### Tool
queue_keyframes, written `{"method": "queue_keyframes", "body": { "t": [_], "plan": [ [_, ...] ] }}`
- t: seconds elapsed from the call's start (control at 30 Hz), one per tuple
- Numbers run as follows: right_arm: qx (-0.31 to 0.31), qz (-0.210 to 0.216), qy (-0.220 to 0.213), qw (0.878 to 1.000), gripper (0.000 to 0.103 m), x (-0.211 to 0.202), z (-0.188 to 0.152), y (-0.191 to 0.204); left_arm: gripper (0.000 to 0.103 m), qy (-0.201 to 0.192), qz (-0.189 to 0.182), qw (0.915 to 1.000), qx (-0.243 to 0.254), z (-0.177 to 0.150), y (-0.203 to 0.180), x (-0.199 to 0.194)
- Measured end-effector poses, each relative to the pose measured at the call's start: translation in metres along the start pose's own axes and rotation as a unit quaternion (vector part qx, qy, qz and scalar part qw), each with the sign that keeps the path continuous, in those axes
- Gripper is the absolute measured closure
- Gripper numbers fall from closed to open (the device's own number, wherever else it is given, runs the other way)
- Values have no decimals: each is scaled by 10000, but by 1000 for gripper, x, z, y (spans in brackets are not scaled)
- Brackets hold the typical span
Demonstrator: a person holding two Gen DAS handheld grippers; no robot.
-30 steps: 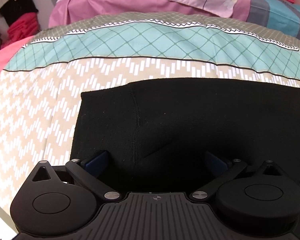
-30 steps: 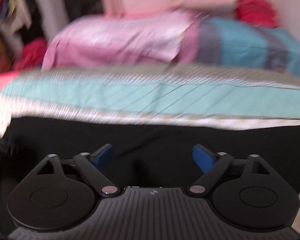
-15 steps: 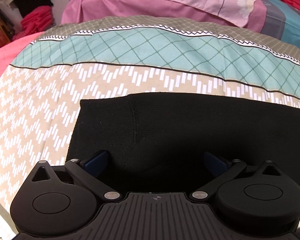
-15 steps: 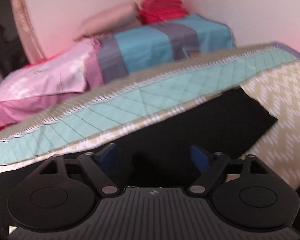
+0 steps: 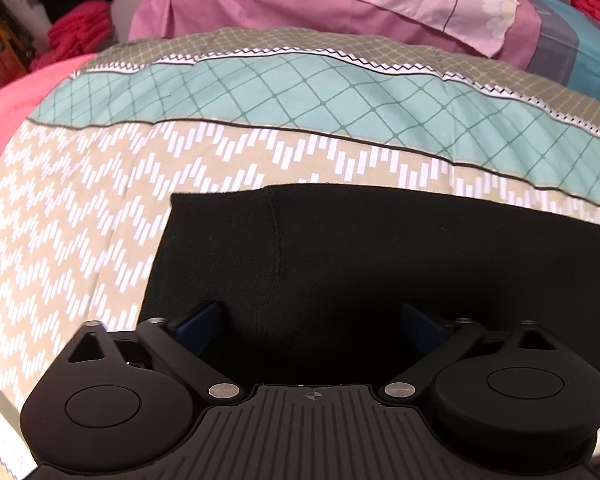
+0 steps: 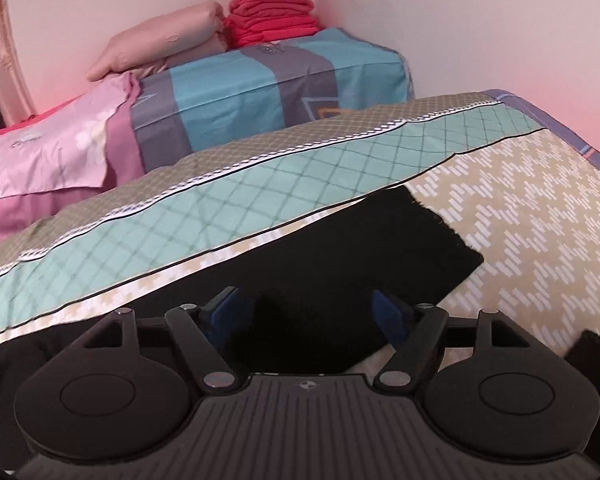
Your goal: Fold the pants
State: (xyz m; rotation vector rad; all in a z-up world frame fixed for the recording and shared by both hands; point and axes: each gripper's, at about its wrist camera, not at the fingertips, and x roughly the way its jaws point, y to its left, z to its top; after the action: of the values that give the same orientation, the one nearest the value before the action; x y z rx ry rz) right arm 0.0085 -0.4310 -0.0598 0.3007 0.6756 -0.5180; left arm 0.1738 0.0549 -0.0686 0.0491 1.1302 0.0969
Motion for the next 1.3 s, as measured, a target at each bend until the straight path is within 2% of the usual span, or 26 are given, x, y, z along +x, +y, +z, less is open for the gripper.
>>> {"method": "queue_keyframes", "body": {
  "t": [0.17,0.27,0.43,0.53,0.57,0.67,0.83,0.9,0.97,1.03,1.1,1.2,1.3],
  "plan": [
    [-374,298,89,9988,23,-32,-23,37,0,-180,-176,9997,77,-23,14,-37],
    [-816,694,138,9942,22,-55,-45,71,0,-268,-257,9992,130,-47,23,-58],
    [-1690,1260,-29,9775,22,-102,-86,123,0,-246,-271,9984,422,-96,34,-72],
    [-1909,1561,-116,9690,22,-133,-109,136,0,-31,-174,9981,595,-119,41,-61],
    [-1962,1676,-69,9661,22,-140,-116,139,0,39,-150,9980,612,-125,45,-56],
    [-2180,1980,246,9553,22,-157,-143,146,0,-148,-90,9969,770,-132,49,-57],
    [-2517,2296,825,9365,30,-172,-183,163,0,-113,-72,9976,674,-128,57,-60],
    [-2640,2345,954,9307,30,-174,-189,171,0,-84,-27,9975,706,-131,60,-59],
    [-2660,2258,1030,9315,29,-175,-193,178,0,-136,-13,9972,736,-133,63,-59],
    [-2638,2147,1336,9308,26,-165,-196,184,0,-134,-36,9974,703,-134,65,-58],
    [-2746,2084,1340,9291,23,-169,-199,188,0,-85,-61,9979,647,-133,67,-56],
    [-3177,1956,1345,9180,22,-177,-208,196,0,-77,-56,9976,686,-132,66,-57],
    [-3149,1984,1390,9177,20,-180,-212,189,0,-108,-90,9976,675,-133,67,-57]
  ]
}}
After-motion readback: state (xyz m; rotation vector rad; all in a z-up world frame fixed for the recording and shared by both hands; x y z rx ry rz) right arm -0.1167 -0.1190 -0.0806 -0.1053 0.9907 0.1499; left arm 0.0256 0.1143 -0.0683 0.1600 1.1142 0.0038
